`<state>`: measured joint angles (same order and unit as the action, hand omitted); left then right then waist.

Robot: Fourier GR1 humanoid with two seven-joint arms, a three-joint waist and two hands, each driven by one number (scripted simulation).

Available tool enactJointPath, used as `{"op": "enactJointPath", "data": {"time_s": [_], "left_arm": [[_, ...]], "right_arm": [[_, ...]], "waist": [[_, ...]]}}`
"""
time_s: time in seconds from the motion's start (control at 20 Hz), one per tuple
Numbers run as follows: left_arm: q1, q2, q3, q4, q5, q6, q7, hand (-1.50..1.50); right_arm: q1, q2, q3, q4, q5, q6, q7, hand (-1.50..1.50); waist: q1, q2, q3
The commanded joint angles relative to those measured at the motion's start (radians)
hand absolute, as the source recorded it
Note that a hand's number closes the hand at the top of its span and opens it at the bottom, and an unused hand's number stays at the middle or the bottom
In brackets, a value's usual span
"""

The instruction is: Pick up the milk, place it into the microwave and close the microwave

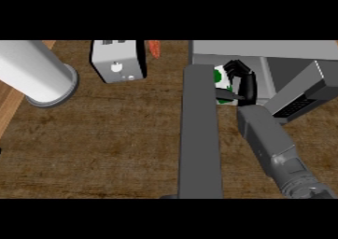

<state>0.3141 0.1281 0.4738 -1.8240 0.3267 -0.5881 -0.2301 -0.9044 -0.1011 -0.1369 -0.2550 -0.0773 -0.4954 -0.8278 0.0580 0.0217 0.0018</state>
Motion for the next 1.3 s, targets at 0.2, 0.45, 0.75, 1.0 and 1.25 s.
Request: {"op": "enactJointPath", "data": {"time_s": [0.2,0.45,0.75,1.0,1.25], "left_arm": [[-0.041,0.026,0.007,0.033,0.013,-0.014,0.001,-1.5],[-0.059,0.055,0.018,0.105,-0.002,-0.047,-0.037,-1.5],[-0.098,0.033,-0.005,0.109,-0.042,-0.008,-0.032,-1.5],[-0.098,0.02,-0.019,0.108,-0.049,-0.009,-0.036,-1.5],[-0.116,0.035,-0.021,0.155,-0.048,-0.031,-0.044,-1.5]], "right_arm": [[-0.121,-0.038,0.068,0.116,0.126,-0.26,0.043,1.5],[-0.129,-0.044,0.049,0.143,0.125,-0.355,0.066,1.5],[-0.09,-0.098,0.009,0.137,0.1,-0.342,0.047,1.5],[-0.097,-0.137,-0.006,0.158,0.097,-0.329,0.076,1.5],[-0.078,-0.159,-0.003,0.178,0.107,-0.326,0.08,1.5]], "waist": [[0.022,0.007,0.0],[0.038,0.02,0.0],[0.033,0.027,0.002],[0.047,0.028,0.003],[0.062,0.039,0.003]]}}
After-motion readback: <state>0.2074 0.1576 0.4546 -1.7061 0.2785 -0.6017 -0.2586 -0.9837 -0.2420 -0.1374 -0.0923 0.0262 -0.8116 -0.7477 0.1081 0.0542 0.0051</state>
